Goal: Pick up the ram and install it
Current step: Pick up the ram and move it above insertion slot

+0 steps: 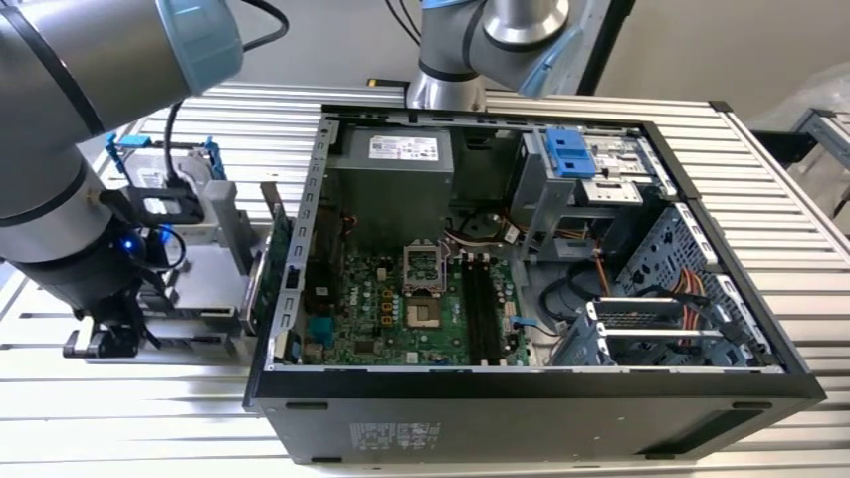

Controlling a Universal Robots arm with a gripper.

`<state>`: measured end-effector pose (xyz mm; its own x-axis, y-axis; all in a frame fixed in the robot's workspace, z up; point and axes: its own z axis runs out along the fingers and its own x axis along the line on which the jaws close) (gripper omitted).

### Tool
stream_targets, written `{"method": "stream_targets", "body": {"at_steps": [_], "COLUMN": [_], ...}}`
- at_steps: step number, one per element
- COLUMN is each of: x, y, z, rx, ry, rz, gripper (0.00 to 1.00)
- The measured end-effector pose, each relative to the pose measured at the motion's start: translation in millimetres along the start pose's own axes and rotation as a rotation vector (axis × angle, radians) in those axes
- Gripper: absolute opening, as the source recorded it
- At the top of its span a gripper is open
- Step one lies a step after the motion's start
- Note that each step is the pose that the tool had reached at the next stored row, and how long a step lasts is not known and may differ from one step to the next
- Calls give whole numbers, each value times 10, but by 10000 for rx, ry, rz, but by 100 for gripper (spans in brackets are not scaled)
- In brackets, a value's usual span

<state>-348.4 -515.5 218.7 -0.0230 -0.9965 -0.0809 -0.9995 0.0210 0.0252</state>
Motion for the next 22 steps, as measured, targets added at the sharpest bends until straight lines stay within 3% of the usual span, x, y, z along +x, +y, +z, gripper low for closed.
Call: {"method": "stream_targets", "body": {"at_steps": [22], "x": [31], "y": [-6], "z": [215], "rx": [-1], "ry": [1], "rz": [0], "gripper": [100]}}
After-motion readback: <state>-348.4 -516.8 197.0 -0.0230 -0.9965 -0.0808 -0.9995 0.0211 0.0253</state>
